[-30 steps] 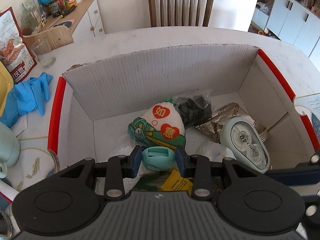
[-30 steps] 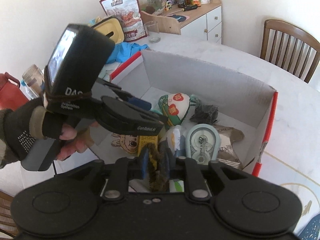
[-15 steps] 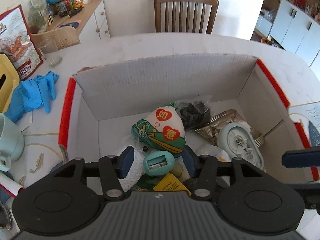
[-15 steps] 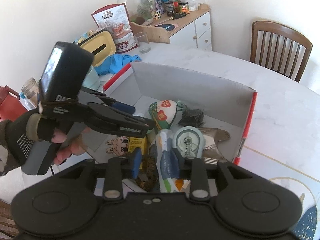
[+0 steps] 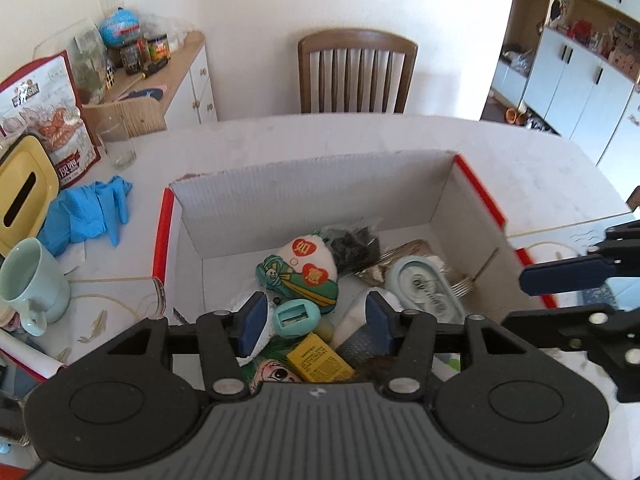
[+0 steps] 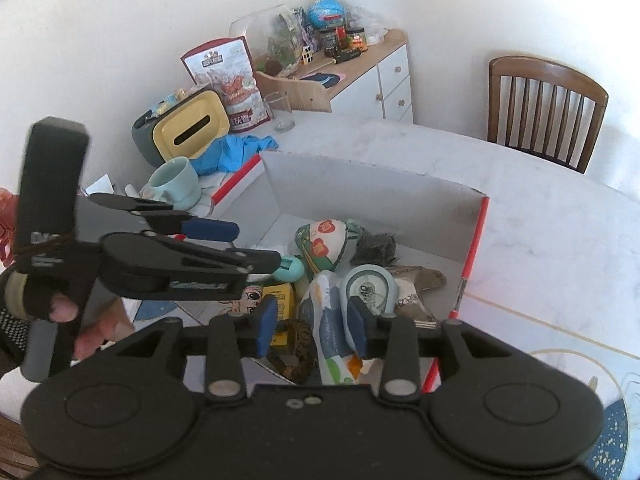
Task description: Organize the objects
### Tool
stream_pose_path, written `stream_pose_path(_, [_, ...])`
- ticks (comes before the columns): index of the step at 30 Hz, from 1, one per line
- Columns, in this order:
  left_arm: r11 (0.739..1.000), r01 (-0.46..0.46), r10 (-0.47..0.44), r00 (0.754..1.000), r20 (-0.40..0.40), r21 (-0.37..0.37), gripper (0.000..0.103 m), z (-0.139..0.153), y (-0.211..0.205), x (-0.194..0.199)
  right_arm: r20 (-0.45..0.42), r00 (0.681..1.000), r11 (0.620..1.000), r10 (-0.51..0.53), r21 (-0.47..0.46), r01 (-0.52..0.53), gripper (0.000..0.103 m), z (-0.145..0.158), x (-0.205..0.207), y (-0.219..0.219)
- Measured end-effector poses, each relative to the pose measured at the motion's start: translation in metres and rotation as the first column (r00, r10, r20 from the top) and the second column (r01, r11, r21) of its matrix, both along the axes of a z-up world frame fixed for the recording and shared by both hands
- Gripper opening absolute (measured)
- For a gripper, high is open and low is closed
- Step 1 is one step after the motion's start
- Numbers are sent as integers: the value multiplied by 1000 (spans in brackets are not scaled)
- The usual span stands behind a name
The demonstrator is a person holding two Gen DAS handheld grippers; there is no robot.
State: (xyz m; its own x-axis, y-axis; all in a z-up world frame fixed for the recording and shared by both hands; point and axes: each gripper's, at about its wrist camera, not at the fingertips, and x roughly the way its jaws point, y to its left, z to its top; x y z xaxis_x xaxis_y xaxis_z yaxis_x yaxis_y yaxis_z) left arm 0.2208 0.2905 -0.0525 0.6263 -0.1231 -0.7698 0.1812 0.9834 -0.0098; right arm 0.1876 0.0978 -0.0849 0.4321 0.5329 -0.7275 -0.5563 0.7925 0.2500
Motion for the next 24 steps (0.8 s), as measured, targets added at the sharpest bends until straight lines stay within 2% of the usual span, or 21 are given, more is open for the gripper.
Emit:
stream_pose_path(2, [1000,5,-5,1000,21,-8,58,7,-1,-7,7,1000,1000,-5,3,5,40,2,-3,-3])
stream_pose_path(9, [1000,-1,3,997,79,-24,59,28,-3,-29,26,999,1000,-21,22,20,49,8,-13,-13])
stream_pose_path(13, [999,-7,11,992,122,-33,67,43,-4,-43,49,998,999,-29,43,27,56,14,-21,-19])
stream_pose_path(19, [999,-23,31,985,168,-46,73,59,-6,-60,102,994,998,-34,57,28,73,25,-34,-23])
stream_pose_path(24, [998,-53,60,976,211,-41,84,66,-9,-73,144,989,997,-40,75,29,87,32,-45,-29])
